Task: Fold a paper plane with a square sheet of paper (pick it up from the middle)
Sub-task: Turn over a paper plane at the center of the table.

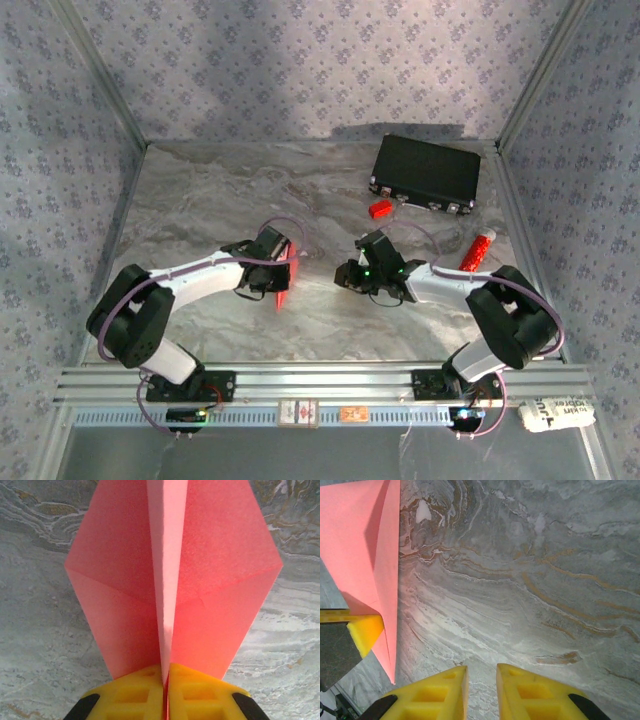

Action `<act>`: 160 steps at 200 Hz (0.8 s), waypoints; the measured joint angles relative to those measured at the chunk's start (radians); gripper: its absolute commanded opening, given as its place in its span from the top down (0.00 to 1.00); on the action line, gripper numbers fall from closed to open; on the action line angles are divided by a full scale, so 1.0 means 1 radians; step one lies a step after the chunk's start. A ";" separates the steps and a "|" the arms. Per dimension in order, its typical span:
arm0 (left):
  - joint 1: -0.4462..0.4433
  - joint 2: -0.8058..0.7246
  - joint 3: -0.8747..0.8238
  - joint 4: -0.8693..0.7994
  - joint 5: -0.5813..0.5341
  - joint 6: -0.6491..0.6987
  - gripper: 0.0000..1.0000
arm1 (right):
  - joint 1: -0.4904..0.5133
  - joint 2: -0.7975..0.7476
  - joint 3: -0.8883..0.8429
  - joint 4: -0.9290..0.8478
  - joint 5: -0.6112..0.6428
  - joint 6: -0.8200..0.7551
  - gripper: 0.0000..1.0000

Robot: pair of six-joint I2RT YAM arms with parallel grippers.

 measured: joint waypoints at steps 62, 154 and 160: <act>-0.004 0.011 0.000 0.006 0.006 0.003 0.89 | 0.000 0.002 0.001 0.017 -0.006 0.000 0.77; -0.006 0.055 0.005 0.018 0.017 0.008 0.86 | 0.000 0.003 0.001 0.020 -0.007 0.000 0.77; -0.006 0.057 0.007 0.017 0.018 0.011 0.86 | 0.000 0.003 0.001 0.020 -0.007 0.000 0.77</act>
